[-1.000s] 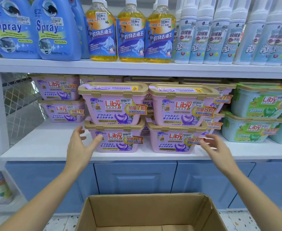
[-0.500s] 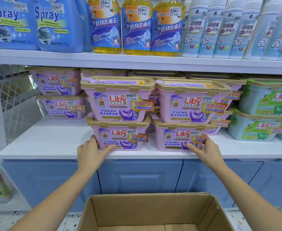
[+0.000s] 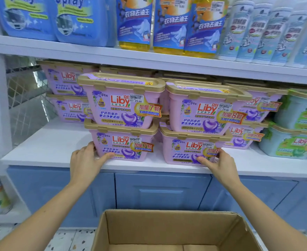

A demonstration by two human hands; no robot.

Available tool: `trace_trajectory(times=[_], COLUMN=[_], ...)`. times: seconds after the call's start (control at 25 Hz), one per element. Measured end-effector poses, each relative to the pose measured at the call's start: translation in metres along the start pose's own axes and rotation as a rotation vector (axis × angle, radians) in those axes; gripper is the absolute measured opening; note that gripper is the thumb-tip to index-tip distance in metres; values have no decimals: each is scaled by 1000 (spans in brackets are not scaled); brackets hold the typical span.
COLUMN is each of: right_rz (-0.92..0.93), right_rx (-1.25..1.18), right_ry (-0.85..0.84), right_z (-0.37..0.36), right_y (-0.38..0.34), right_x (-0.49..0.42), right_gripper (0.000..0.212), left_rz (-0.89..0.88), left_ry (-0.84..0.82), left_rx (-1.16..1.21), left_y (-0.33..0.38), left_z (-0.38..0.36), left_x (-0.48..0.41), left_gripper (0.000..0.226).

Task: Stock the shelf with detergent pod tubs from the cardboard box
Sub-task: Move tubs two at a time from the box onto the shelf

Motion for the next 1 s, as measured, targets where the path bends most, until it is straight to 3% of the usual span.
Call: trace_trajectory(times=[0.12,0.2,0.44,0.72,1.0], right_rz=[5,11,35,66,89], right_rx=[47,48,56,83,58], right_ry=[-3,5,-3,8,1], right_z=[-26,-44,-100,-146,-164], right_y=[-23,-36,-82,-123,-128], right_x=[-2,-4,-14,-28,-45], right_gripper=[51,40,41,44,41], left_rz=[27,34,103,241,284], left_ry=[9,17,30,-82,-147], left_rx=[28,22,21,116,107], left_y=[-32,-52,-111,-163,-175], left_z=[16,27,62,87,91], left_x=[-5,-8,-20,-48,-66], left_gripper=[47,48,46,56,56])
Point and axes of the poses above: each hand's wrist, its own x-axis away from the middle knuckle, its own z-axis out of the back of the hand, y = z × x, the point moved 3 cm from there along -x, towards the middle knuckle, and after that the axes turned 13 degrees about -y, right-handed, at the moved point
